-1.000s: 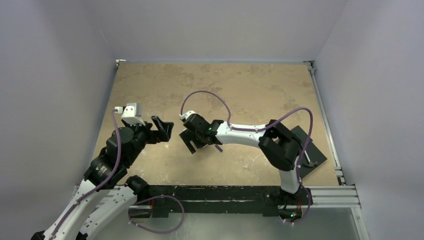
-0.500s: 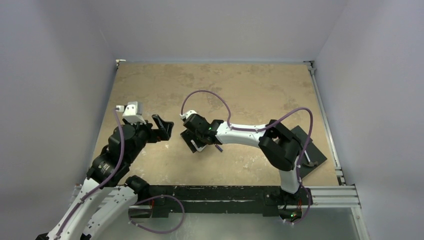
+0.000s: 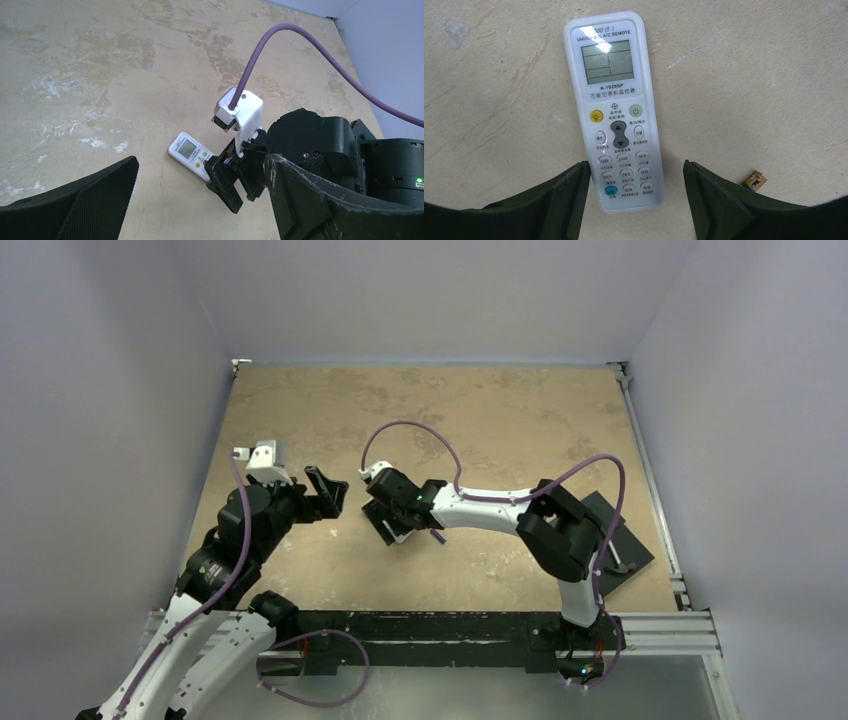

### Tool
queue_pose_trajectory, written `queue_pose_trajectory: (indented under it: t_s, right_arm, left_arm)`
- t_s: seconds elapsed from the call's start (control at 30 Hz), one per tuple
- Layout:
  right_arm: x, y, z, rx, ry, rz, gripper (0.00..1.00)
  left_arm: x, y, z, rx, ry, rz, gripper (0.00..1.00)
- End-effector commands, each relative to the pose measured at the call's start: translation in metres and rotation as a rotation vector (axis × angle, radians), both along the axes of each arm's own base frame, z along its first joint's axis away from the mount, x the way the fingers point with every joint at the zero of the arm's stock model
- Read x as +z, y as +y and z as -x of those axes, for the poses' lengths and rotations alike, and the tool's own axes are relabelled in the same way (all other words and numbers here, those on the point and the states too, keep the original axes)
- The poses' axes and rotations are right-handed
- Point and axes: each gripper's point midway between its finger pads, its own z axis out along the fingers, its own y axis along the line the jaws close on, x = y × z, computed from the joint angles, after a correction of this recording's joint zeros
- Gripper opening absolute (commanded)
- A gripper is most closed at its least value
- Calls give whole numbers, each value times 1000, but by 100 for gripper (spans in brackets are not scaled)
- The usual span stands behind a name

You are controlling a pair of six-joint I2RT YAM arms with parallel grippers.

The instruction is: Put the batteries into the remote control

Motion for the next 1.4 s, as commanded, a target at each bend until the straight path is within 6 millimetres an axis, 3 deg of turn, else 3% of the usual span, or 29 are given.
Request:
queue_pose_trajectory:
  t_s: [0.0, 0.2, 0.4, 0.5, 0.63, 0.83, 1.03, 1.37]
  right_arm:
    - [-4, 6, -2, 14, -4, -2, 75]
    - [-9, 7, 0, 20, 8, 0, 71]
    - [-12, 6, 1, 21, 11, 2, 61]
    - [-12, 5, 1, 21, 12, 3, 48]
    - [-7, 5, 2, 19, 7, -12, 22]
    - [17, 6, 7, 29, -1, -73, 2]
    - [42, -5, 15, 37, -23, -109, 0]
    - [60, -30, 38, 59, -48, -132, 0]
  left_arm:
    - [4, -1, -4, -5, -23, 4, 97]
    - [3, -2, -4, -7, -21, 2, 97]
    - [4, -2, -4, -7, -23, 4, 97]
    - [4, -2, -4, -7, -23, 5, 97]
    - [3, -2, -4, -7, -23, 4, 97]
    - [2, -1, -4, -5, -19, 1, 97]
    - [1, -7, -5, -29, -12, 5, 97]
    - [-12, -29, -7, -127, 47, 11, 99]
